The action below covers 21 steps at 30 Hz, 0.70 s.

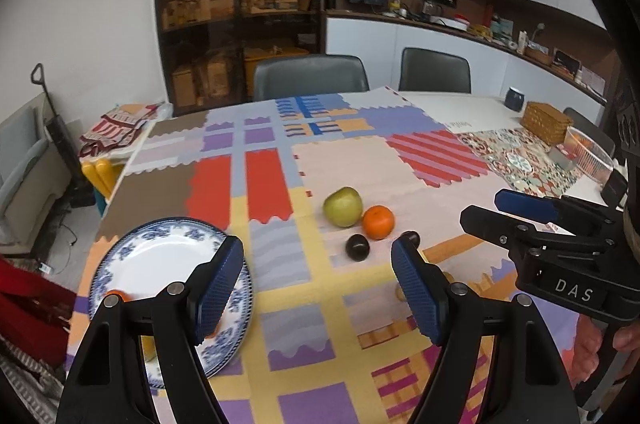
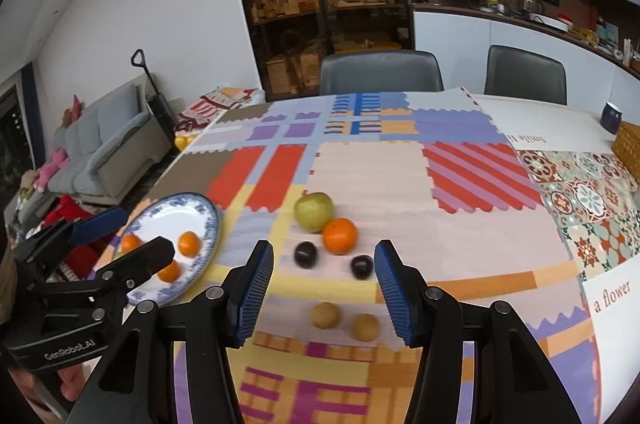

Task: Organize fruits
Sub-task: 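Move both open tools back toward the plums and pear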

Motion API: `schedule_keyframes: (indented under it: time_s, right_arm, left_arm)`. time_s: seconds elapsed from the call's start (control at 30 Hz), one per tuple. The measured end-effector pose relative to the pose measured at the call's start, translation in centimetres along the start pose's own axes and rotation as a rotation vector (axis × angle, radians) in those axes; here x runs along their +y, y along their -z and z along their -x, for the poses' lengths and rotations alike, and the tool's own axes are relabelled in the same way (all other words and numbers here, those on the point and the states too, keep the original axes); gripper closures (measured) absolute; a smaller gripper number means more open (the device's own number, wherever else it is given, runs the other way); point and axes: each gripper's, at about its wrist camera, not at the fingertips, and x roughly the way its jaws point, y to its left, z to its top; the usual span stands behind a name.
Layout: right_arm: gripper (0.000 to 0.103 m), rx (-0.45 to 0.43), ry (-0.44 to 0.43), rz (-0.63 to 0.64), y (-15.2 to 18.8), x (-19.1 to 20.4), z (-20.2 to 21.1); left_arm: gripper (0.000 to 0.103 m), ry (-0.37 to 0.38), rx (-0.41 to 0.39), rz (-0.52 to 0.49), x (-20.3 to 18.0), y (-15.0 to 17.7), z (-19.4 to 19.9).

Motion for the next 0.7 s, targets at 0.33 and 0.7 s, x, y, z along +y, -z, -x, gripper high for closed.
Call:
schedule_keyframes:
  time_s: [0.33,0.7]
  right_arm:
    - [0.049,0.076,0.022,-0.009,1.1,-2.3,-3.0]
    - [0.05,0.158,0.012,-0.012,1.9,-3.4,-7.6]
  left_arm:
    - [0.028,0.071,0.068,-0.045,-1.2,0.2,-4.8]
    - [0.028,0.124,0.157,-0.101,-1.3,0.7,-10.3]
